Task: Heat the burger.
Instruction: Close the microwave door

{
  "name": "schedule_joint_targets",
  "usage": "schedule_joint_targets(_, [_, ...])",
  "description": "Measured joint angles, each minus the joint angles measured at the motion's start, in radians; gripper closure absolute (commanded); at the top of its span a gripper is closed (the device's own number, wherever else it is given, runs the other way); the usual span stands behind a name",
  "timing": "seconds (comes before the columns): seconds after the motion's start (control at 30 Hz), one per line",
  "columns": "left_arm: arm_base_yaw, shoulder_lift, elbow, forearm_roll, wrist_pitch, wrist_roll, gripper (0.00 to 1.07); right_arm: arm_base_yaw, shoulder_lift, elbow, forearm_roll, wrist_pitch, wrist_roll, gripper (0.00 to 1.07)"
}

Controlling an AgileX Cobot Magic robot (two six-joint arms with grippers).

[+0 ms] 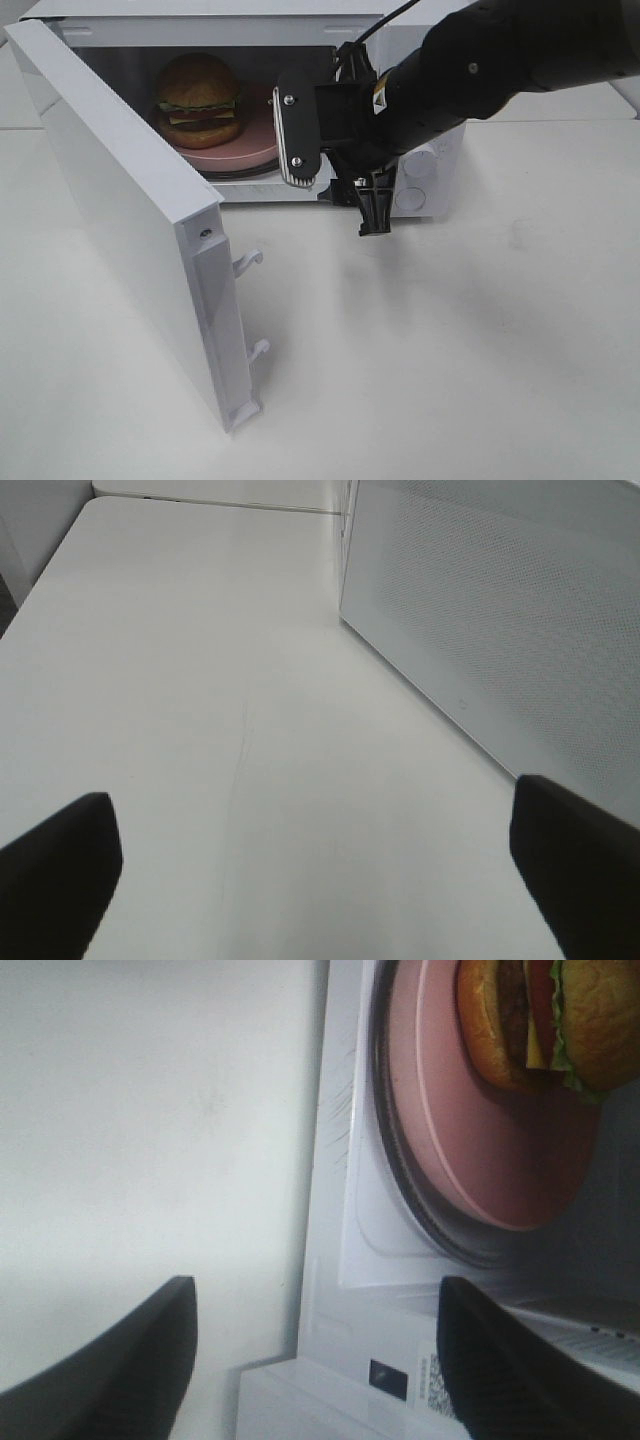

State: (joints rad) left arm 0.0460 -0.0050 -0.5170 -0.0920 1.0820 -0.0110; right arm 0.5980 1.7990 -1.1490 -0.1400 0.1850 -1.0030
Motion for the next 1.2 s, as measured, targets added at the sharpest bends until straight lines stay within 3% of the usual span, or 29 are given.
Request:
schedule_joint_targets(0.63, [0.0, 0.0, 0.0, 0.0, 0.0, 0.0, 0.09, 0.0, -0.316, 0.299, 0.0, -0.003, 0.208, 0.4])
schedule_joint_targets(0.9, [0.0, 0.0, 0.0, 0.0, 0.0, 0.0, 0.09, 0.0, -0.422, 0.342, 0.0, 0.068, 0.379, 0.39])
schedule_joint_targets(1.07, [0.0, 0.0, 0.0, 0.0, 0.0, 0.0, 0.09, 0.0, -0.536, 0.347, 0.0, 0.193, 0.658, 0.29])
schedule_joint_targets(1.2, [0.0, 0.0, 0.0, 0.0, 0.0, 0.0, 0.09, 0.0, -0.578, 0.347, 0.001, 0.27, 0.753, 0.29])
